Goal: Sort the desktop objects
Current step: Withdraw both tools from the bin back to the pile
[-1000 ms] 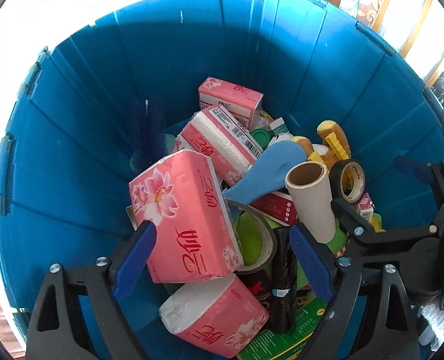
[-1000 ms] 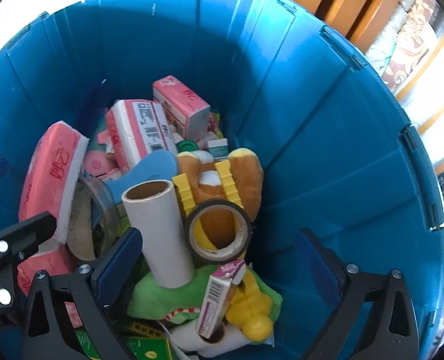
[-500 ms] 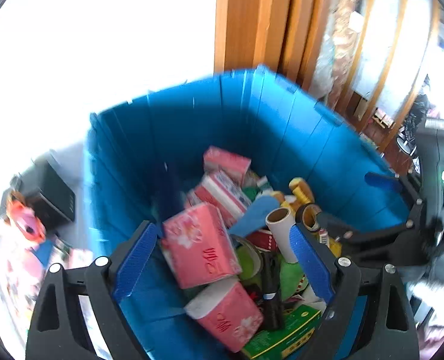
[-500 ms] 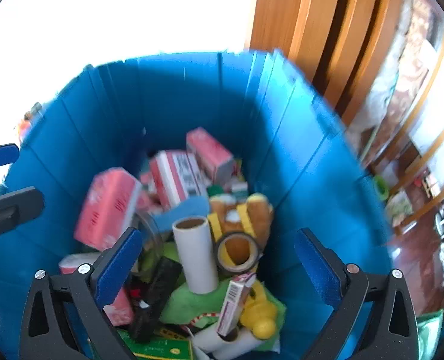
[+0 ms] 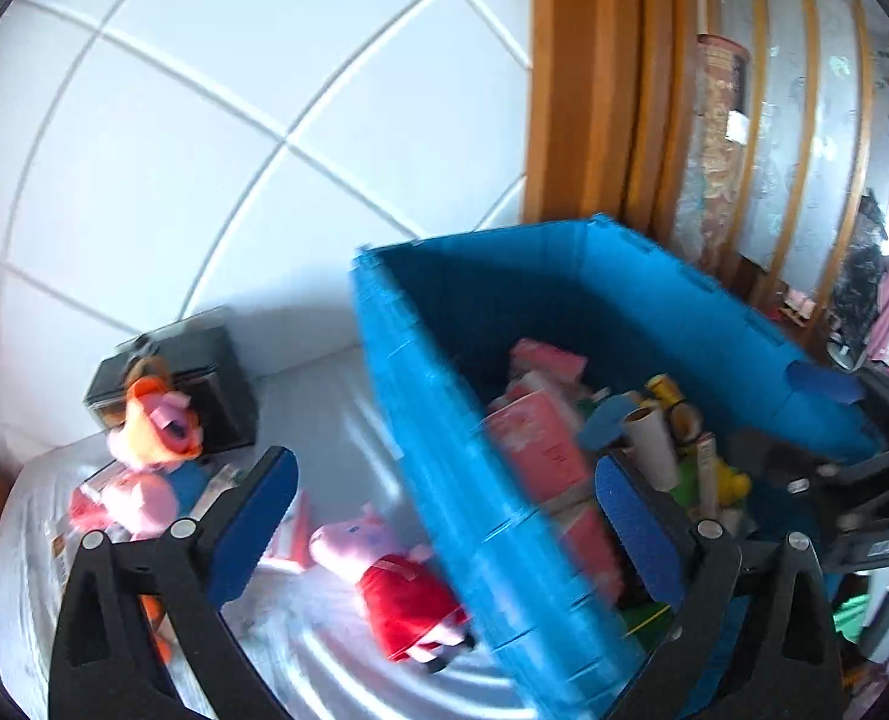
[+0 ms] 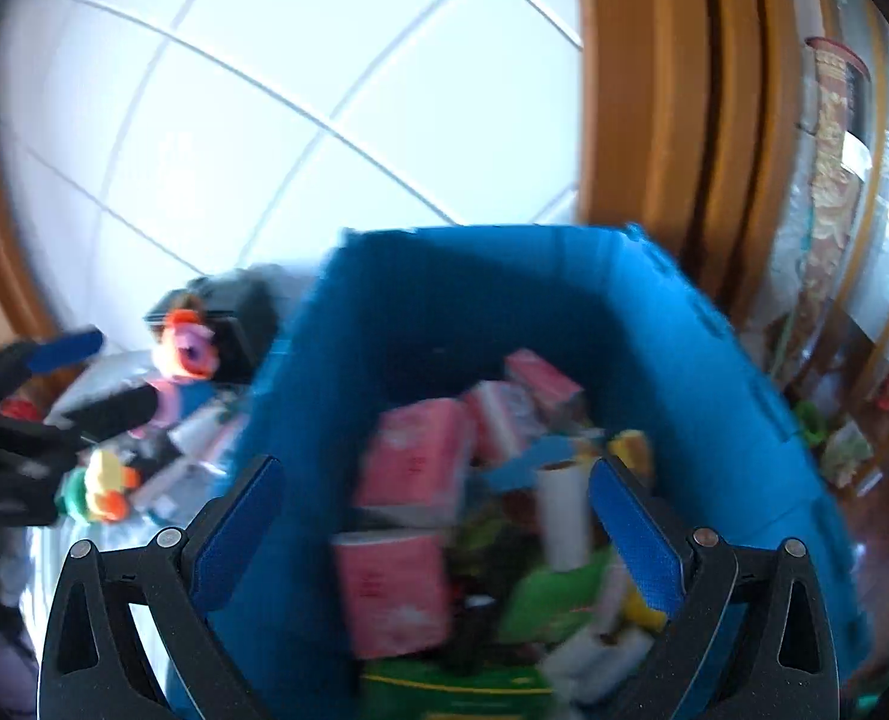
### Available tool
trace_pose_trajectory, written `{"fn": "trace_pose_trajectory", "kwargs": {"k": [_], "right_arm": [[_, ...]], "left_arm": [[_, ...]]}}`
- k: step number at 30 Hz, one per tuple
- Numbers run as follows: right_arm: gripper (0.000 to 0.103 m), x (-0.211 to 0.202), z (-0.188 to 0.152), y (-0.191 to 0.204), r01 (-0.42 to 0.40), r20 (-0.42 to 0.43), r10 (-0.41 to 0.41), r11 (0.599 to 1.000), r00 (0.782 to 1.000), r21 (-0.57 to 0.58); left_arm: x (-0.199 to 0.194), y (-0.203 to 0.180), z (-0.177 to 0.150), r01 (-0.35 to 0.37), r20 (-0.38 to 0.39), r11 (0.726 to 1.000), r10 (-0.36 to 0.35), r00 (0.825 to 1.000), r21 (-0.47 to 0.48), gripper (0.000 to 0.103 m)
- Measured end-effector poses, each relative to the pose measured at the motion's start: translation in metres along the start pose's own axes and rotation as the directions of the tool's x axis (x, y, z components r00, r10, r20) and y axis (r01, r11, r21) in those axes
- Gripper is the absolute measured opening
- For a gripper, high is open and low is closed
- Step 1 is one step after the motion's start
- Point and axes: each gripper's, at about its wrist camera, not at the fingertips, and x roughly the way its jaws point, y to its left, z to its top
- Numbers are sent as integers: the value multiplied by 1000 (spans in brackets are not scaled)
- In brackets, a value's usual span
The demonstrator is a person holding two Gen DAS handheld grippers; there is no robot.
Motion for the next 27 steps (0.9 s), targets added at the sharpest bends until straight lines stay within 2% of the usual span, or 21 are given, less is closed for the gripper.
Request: {"fn": "trace_pose_trajectory", "kwargs": {"k": [5,10,15,20,23,27], "right_arm": [[103,-4,-7,69,-60,24,62,996,998,-59],[103,14,-19,141,-136,-8,136,983,991,-121],[103,52,-38,202,-199,-77,188,967,979,-158],[103,102,-61,238,-256,-159,236,958,959,-126],[103,134,-73,247,-251,-216,222,961,951,-119],[103,175,-91,254,-195,-286,142,967,948,-164]], "left_arm": [[2,62,-53,-47,-56,997,44,997,-58,101],[10,119,-107,-116,-131,988,102,986,-103,101],[18,175,-155,-159,-188,973,128,974,-165,101],[34,220,-194,-181,-222,959,132,966,-218,101],[52,238,-211,-171,-255,954,106,961,-247,101],[80,252,-228,-181,-308,949,97,946,-260,101]]}}
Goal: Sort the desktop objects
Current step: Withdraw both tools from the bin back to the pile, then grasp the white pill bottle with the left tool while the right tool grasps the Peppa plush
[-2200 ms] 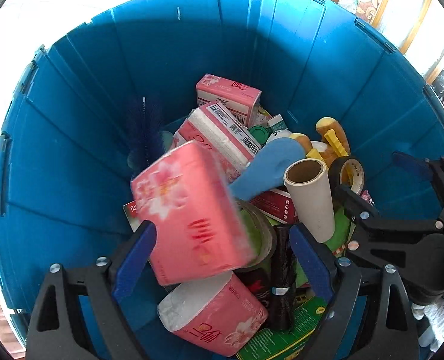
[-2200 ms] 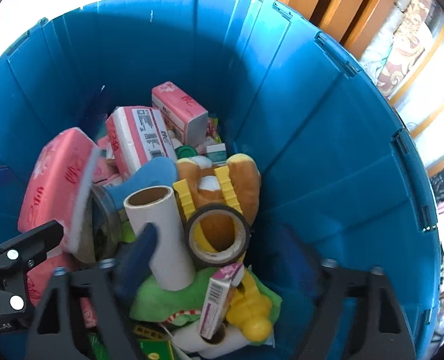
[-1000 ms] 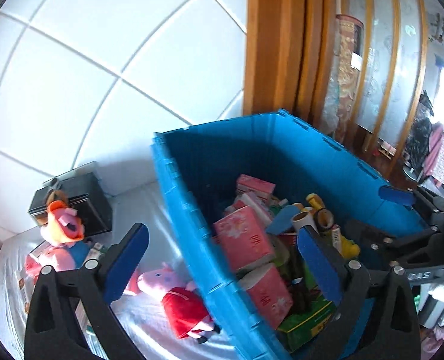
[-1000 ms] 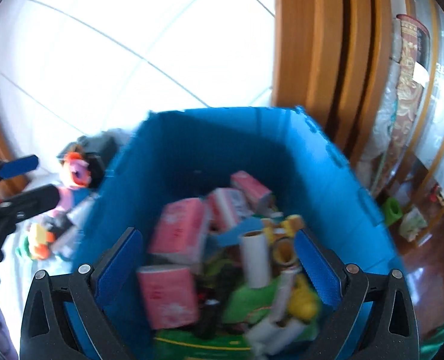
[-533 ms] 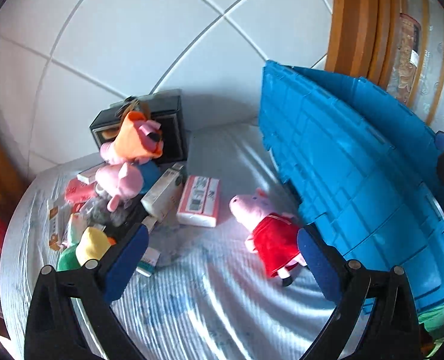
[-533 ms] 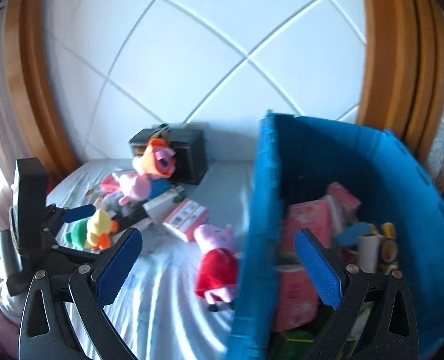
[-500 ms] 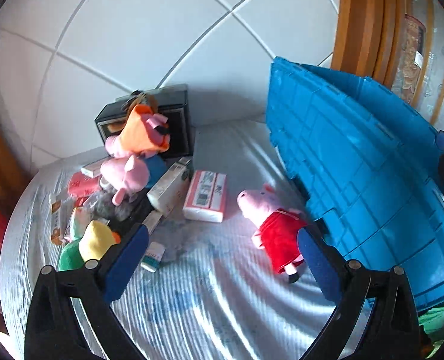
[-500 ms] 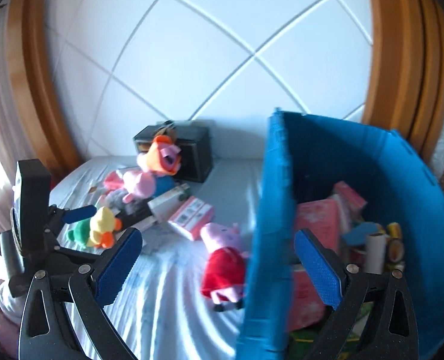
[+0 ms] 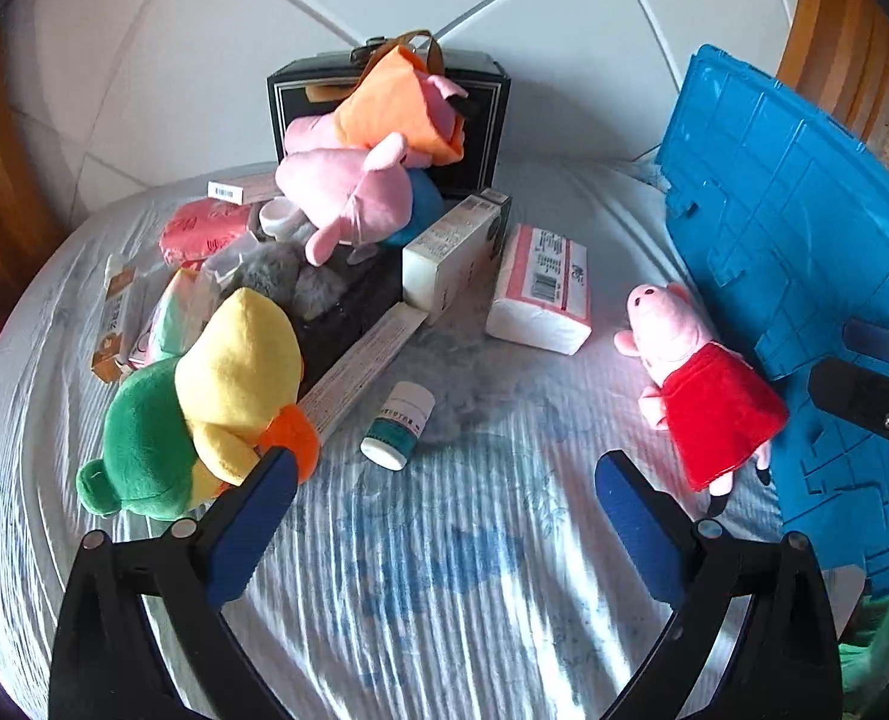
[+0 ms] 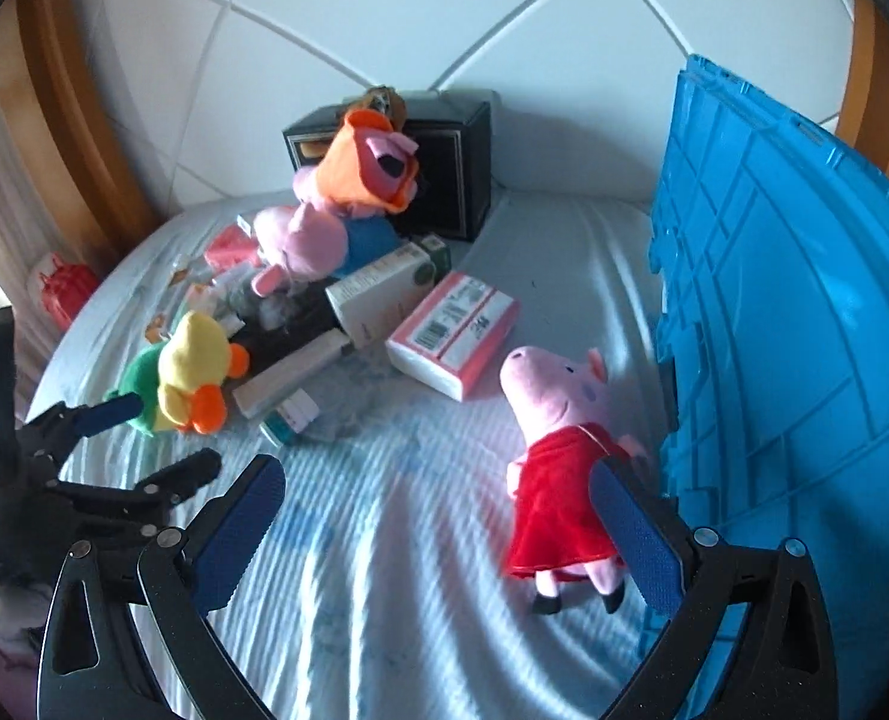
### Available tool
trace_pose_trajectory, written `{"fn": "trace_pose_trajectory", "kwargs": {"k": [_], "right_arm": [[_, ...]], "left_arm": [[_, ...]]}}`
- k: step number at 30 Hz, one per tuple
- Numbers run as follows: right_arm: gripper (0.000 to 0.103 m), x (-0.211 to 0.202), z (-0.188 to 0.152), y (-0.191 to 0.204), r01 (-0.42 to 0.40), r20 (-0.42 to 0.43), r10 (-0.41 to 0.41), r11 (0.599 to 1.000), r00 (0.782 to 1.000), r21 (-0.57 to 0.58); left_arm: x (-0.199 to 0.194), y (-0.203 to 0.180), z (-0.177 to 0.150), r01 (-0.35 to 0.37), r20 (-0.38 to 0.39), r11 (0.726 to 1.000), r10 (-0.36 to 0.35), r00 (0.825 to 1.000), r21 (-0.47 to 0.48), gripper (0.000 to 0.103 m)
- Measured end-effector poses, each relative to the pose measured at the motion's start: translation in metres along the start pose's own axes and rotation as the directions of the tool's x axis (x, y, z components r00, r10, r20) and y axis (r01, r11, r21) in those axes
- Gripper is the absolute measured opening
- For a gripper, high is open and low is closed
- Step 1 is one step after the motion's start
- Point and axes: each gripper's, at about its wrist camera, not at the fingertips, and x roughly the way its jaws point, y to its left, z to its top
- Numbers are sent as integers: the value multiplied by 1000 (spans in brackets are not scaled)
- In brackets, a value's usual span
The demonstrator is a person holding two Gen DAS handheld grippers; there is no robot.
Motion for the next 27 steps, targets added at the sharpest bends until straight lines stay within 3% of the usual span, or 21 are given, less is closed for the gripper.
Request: {"fn": "trace_pose_trajectory", "kwargs": {"k": [3,5,7,17,19,21,25,27], "right_arm": [[103,32,-6,-11,20,-61,-19,1000,998,14],[103,50,-10,-18,28,-94,-24,999,995,37],[103,67,-13,-28,63,-121,-56,996,991,56],[103,124,-20,-46,190,-222,-178,981,959,33],[103,136,-21,-45,251,-232,-245,968,941,-5],[103,145,-22,-43,313,-240,-315,949,918,-44],[103,155,-26,-39,397,-249,-404,914,880,-78],[103,155,-29,-38,408,-249,-412,910,876,-72]], "left_arm": [[29,4,-2,-2,-57,1000,2,998,-6,98],[50,6,-2,-9,-97,1000,8,995,-9,86],[68,10,-2,-7,-134,1000,4,991,-23,81],[132,18,3,-14,-220,1000,9,975,-23,75],[141,15,3,-12,-236,1000,6,972,-24,71],[153,13,1,-20,-272,1000,13,962,-22,60],[151,4,0,-45,-267,999,49,962,21,59],[147,3,0,-54,-262,998,61,963,32,51]]}}
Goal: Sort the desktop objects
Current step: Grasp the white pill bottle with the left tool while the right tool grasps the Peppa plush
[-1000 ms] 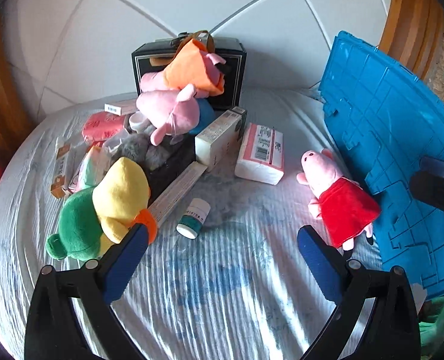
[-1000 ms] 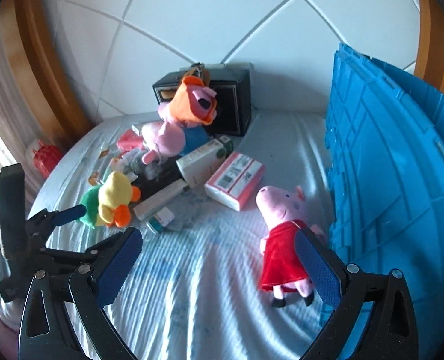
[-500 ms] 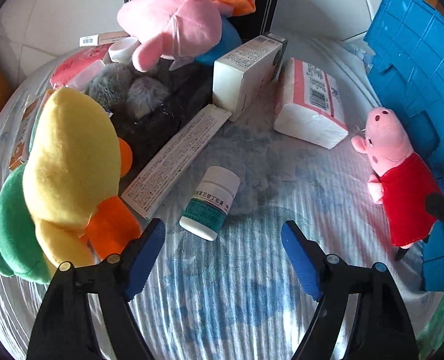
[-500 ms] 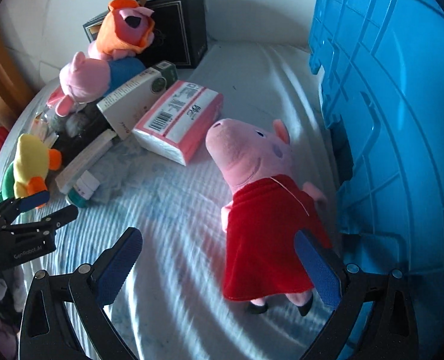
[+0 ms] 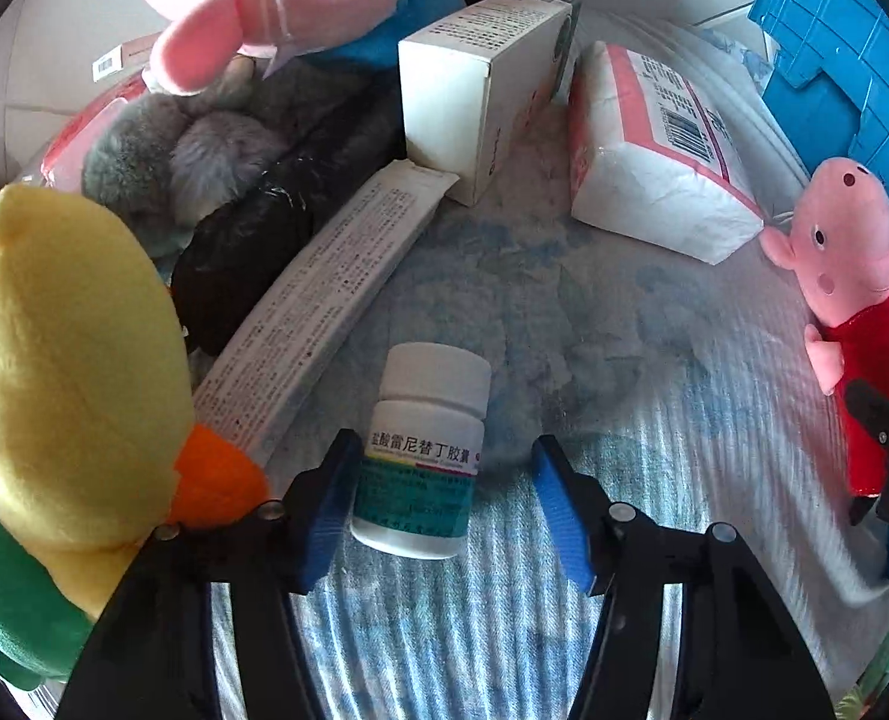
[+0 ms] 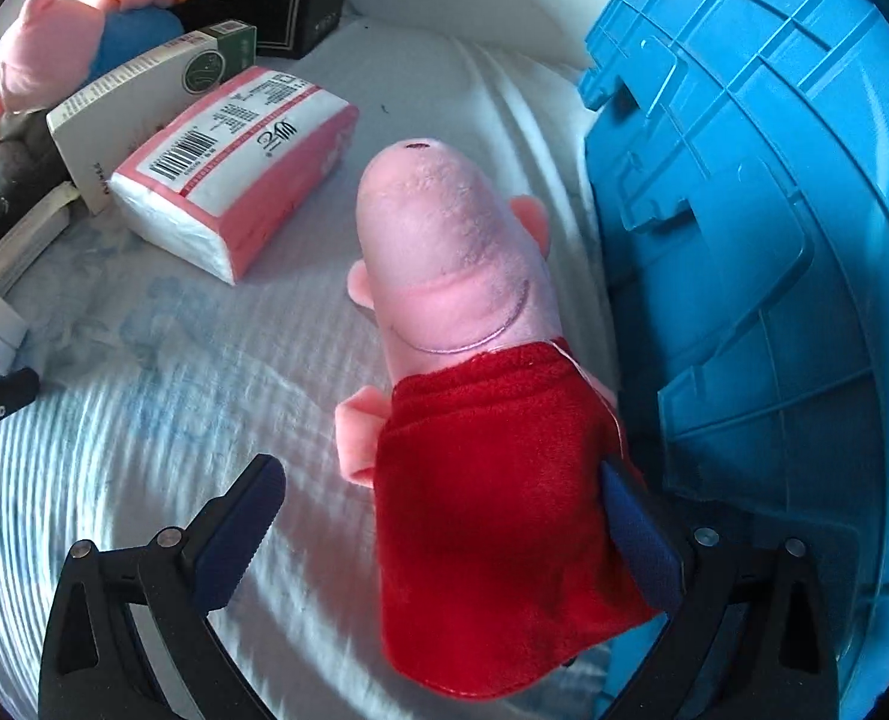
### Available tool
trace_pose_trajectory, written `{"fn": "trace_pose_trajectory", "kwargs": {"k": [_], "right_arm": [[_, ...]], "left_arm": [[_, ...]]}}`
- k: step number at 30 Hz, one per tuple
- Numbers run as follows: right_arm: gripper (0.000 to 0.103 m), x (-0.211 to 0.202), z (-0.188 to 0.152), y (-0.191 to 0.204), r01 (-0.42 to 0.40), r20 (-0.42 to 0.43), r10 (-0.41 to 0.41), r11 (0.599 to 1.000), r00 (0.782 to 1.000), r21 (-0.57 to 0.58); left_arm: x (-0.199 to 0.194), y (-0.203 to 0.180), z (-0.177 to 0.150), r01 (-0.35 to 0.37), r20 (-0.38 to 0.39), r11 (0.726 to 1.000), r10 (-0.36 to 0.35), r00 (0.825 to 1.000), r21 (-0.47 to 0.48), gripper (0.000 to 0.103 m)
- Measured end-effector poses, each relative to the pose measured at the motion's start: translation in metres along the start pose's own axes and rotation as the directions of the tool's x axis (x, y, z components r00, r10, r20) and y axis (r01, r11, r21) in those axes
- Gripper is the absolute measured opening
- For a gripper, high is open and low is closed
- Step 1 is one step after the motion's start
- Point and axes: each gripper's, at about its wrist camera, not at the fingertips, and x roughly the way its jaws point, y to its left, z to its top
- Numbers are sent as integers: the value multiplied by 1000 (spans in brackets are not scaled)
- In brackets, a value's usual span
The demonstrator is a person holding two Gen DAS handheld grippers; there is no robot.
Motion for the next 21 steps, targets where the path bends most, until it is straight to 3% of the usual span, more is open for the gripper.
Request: {"fn": "trace_pose_trajectory", "kwargs": {"k": [4,6,9,12,16,18,19,21], "right_arm": [[99,-32,-8,9,-181,66,182,983,981,-24],[97,-47,-8,10,-206,101,208,978,973,-24],[99,-54,-4,6,-133,146,135,991,980,-27],[103,-44,8,3,-75,126,78,997,989,-27],[103,-3,17,-6,-22,11,22,1000,1000,-14],[103,13,12,-1,49,-11,-50,998,999,-42],[102,15,9,3,75,-2,-76,995,997,-65],[90,13,1,7,85,5,-85,994,996,-72]], "left_arm": [[-10,12,-2,27,9,998,-27,1000,-55,37],[-13,14,-2,44,8,997,-44,999,-67,36],[-17,10,-4,32,14,999,-32,999,-39,36],[-20,9,-3,30,17,999,-30,999,-33,36],[-18,14,-2,34,0,999,-34,999,-34,36],[-22,17,-4,67,-1,996,-67,998,-51,34],[-22,20,-7,83,1,995,-83,997,-59,34],[-30,19,-11,77,15,995,-76,997,-57,34]]}}
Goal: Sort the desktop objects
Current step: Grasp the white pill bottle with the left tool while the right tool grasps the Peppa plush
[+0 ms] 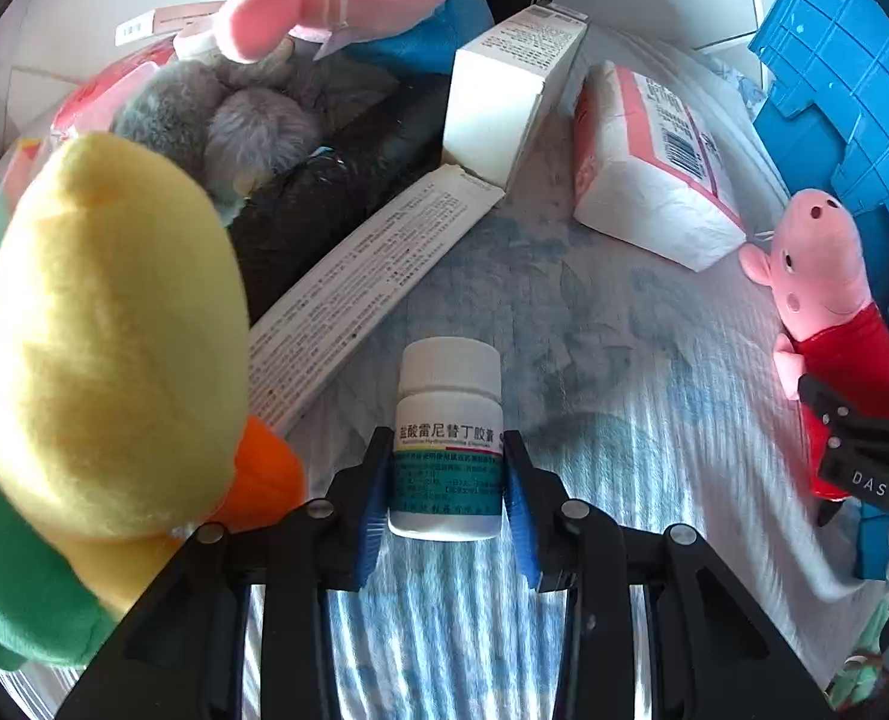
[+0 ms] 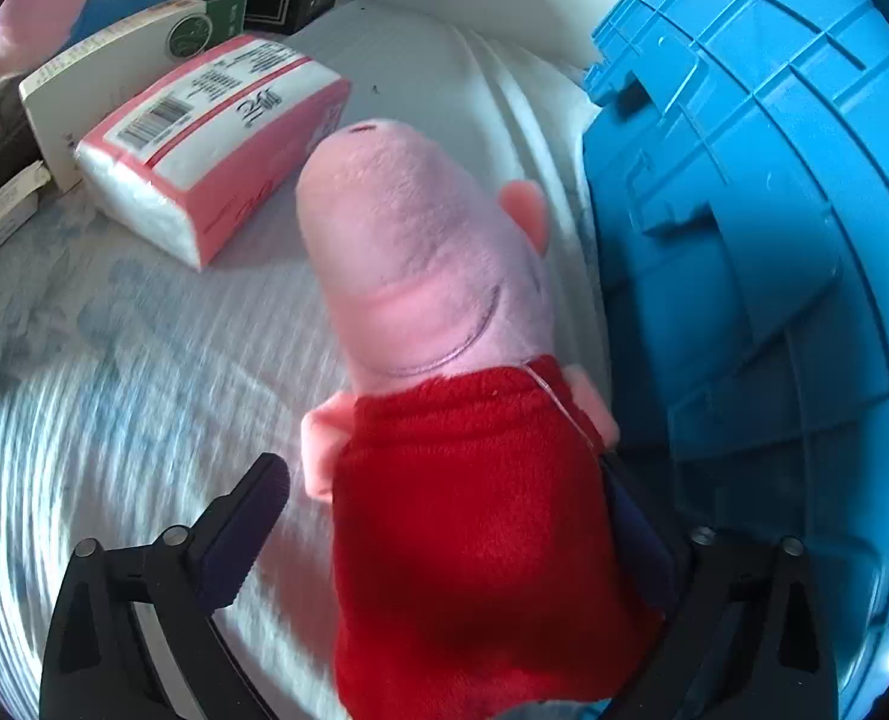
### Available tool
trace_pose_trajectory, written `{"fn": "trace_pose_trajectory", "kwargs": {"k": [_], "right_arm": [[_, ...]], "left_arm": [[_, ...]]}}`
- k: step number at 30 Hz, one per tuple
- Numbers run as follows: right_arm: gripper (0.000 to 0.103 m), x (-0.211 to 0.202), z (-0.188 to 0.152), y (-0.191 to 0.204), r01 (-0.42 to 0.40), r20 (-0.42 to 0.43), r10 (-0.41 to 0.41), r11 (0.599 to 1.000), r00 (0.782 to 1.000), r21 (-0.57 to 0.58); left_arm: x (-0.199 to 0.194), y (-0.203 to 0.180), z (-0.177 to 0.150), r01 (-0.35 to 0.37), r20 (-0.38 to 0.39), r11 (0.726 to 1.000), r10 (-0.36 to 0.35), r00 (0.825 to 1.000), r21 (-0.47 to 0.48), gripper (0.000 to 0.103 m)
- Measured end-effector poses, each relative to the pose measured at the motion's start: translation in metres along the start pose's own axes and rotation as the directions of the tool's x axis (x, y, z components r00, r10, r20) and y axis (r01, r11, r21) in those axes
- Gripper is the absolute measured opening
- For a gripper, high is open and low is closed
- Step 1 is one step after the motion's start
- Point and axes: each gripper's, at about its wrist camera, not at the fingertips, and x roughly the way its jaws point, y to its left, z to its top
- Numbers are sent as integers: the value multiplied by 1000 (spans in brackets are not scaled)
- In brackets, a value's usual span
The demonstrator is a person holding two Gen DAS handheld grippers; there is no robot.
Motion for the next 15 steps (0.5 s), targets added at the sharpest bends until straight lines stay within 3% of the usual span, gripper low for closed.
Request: {"fn": "trace_pose_trajectory", "kwargs": {"k": [1,2,5,7,8,10,15], "right_arm": [[75,-5,-2,1,16,16,-16,1000,1000,-6],[71,-12,-5,0,24,33,-24,1000,999,-11],[66,-37,-10,-6,-78,67,77,997,995,10],[70,-39,-10,-7,-89,75,88,996,993,11],[83,-33,-8,-5,-54,59,54,999,997,-2],[95,-15,-9,-3,-25,2,25,1000,1000,-9],[94,0,-15,8,73,14,-73,996,997,-58]], "left_arm": [[-5,-1,-2,-1,13,1000,1,1000,1,34],[-10,-1,-3,5,24,1000,-5,1000,-7,34],[-23,-1,-5,22,58,1000,-21,998,-22,34],[-28,-1,-7,21,64,1000,-20,998,-11,34],[-28,-2,-8,19,59,1000,-19,998,-4,34],[-25,-1,-8,11,45,1000,-11,999,-1,34],[-14,0,-13,26,15,1000,-26,1000,-5,34]]}}
